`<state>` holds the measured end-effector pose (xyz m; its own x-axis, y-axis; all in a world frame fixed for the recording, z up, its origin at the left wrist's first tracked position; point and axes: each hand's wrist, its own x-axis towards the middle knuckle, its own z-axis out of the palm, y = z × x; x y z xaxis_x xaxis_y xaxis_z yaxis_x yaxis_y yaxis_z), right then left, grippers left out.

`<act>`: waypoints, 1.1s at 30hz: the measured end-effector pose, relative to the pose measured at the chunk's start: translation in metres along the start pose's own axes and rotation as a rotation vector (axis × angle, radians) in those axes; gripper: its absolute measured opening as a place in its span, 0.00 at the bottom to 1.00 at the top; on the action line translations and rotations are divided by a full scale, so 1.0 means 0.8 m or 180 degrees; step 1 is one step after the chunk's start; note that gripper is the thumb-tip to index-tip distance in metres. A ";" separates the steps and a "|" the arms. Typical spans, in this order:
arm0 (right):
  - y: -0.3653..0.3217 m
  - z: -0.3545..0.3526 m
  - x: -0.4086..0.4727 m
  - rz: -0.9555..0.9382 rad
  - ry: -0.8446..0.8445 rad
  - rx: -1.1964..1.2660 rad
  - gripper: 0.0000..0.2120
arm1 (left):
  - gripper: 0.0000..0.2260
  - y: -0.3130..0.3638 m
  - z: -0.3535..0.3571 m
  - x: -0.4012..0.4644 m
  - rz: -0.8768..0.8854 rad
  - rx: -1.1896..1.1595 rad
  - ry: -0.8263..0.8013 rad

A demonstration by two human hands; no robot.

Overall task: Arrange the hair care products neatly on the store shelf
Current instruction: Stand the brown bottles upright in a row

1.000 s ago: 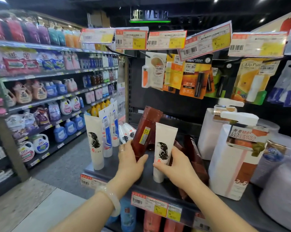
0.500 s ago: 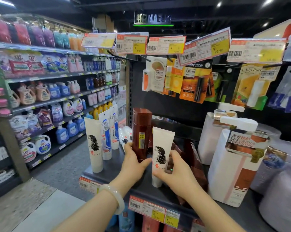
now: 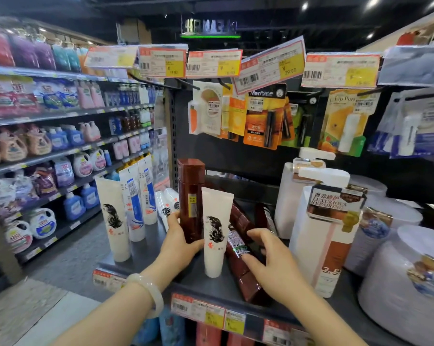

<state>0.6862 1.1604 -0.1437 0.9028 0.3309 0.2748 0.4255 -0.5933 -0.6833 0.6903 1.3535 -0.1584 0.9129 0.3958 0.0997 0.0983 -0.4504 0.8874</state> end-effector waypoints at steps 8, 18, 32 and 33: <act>-0.021 0.008 0.006 0.0065 -0.0327 0.0202 0.31 | 0.38 -0.006 -0.007 0.003 0.0023 0.0117 -0.0173; -0.052 0.061 0.019 0.0161 0.0051 0.0602 0.14 | 0.31 -0.035 -0.044 -0.071 0.0868 0.0134 -0.0319; -0.139 0.180 0.055 0.0201 0.0135 0.0676 0.11 | 0.26 -0.128 -0.125 -0.067 0.1305 -0.0094 -0.0623; -0.143 0.183 0.056 0.0199 0.0139 0.0648 0.12 | 0.26 -0.129 -0.128 -0.067 0.1346 -0.0096 -0.0600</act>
<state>0.6689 1.3504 -0.1525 0.9308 0.2634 0.2536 0.3510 -0.4498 -0.8213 0.5908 1.4604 -0.2091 0.9268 0.0287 0.3745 -0.3070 -0.5163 0.7995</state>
